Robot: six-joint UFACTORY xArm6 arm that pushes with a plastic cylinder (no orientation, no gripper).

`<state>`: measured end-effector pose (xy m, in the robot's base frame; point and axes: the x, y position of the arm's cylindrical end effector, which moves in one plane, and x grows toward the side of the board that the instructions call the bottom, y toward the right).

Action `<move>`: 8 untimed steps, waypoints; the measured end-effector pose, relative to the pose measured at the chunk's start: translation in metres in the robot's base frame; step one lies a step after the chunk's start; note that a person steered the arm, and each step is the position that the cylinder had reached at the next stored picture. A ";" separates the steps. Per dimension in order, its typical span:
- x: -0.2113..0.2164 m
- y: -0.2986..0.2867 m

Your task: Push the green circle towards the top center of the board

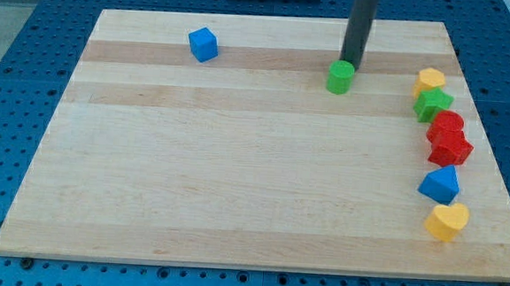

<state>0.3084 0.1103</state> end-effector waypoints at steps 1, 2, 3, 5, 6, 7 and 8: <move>0.000 -0.026; 0.000 -0.045; 0.014 0.017; 0.009 0.037; 0.072 0.033; 0.084 0.033; 0.069 0.021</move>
<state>0.3775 0.1312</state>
